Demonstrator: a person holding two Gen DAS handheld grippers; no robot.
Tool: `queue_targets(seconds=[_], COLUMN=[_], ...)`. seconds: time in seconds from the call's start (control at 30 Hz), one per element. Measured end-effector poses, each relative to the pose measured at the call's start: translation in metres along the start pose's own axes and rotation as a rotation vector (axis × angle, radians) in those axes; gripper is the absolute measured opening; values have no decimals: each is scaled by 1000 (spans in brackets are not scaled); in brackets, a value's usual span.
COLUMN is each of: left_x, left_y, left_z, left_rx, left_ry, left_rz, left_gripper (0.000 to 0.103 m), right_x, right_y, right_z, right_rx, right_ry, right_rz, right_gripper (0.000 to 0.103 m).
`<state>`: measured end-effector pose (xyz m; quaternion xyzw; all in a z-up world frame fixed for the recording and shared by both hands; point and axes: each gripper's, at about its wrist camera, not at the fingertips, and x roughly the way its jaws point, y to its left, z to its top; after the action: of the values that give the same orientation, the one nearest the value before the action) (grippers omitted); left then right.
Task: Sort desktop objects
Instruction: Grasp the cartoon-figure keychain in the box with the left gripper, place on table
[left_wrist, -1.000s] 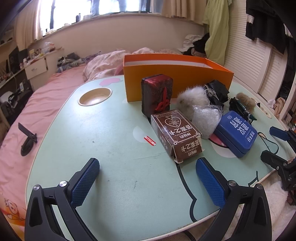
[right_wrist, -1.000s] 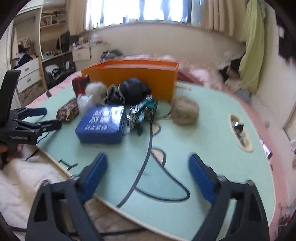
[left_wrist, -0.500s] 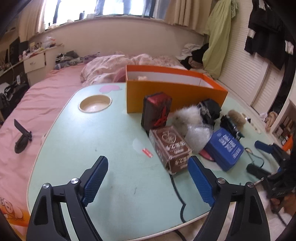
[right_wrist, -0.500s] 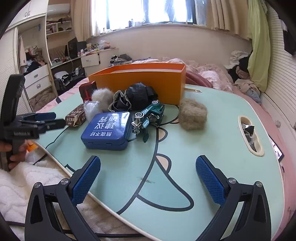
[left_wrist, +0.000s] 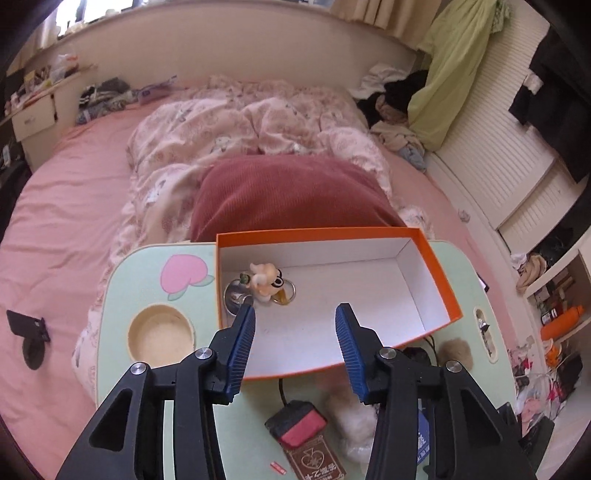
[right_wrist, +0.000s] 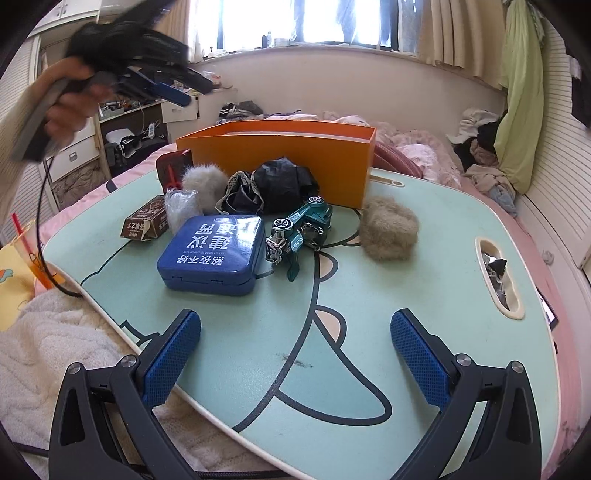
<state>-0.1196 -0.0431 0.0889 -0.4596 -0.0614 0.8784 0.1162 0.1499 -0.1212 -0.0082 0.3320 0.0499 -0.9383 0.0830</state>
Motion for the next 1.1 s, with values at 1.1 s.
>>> queue_targets(seconds=[1.1], left_x=[-59], left_y=[-73], left_z=[-17], left_rx=[170], left_ry=[-207], left_rz=[-42], left_gripper=[39], right_x=[-3], right_y=[-3], right_z=[0], right_rx=[1], right_ry=[-12], right_rz=[11], right_gripper=[102])
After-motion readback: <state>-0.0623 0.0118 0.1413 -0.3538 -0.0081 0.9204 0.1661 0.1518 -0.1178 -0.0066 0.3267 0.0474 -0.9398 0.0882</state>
